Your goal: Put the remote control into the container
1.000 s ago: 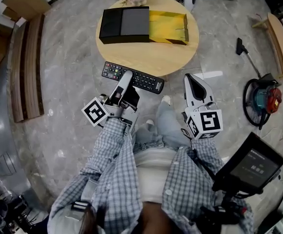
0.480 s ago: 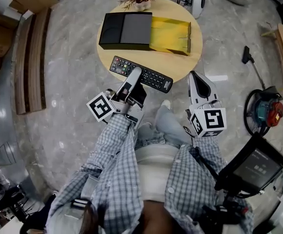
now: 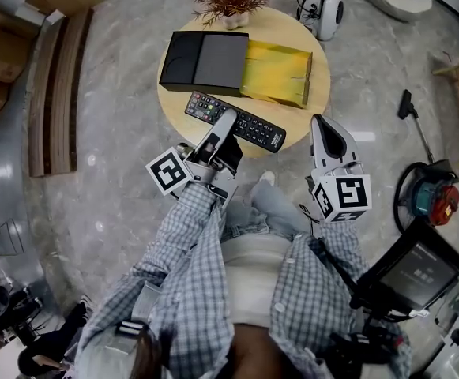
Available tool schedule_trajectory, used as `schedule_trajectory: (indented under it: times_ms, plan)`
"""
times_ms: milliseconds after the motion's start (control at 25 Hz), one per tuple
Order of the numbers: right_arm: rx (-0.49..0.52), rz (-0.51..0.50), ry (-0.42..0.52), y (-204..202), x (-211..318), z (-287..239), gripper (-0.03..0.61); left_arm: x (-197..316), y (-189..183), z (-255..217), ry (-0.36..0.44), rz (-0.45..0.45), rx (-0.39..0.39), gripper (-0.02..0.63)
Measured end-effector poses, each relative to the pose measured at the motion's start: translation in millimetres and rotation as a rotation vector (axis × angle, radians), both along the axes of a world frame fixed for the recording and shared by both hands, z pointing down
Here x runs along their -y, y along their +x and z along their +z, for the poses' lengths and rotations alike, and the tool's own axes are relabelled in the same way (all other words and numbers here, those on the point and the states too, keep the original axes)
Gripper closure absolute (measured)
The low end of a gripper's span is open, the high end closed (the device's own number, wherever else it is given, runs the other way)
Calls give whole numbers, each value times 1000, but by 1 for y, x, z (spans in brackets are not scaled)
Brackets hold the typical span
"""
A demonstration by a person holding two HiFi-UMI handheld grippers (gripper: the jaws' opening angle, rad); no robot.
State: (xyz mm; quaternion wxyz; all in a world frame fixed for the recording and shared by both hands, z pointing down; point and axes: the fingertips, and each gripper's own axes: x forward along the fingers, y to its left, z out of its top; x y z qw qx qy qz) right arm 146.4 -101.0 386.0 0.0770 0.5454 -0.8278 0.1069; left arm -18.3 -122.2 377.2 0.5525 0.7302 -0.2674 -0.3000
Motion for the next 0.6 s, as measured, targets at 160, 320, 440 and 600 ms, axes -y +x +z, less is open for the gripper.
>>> schedule_trajectory:
  times_ms: [160,320,440,600]
  plan:
    - [-17,-22,20,6,5,-1,572,10,12,7,1,-3,6,509]
    - [-56,-5,45,15,13,-5,572,21,22,14,-8,-9,13,509]
    - [-77,-44,52,12,20,-5,572,31,27,22,-24,-13,16,509]
    - [-95,-127,62,1,20,-15,572,41,31,28,-47,-29,14,509]
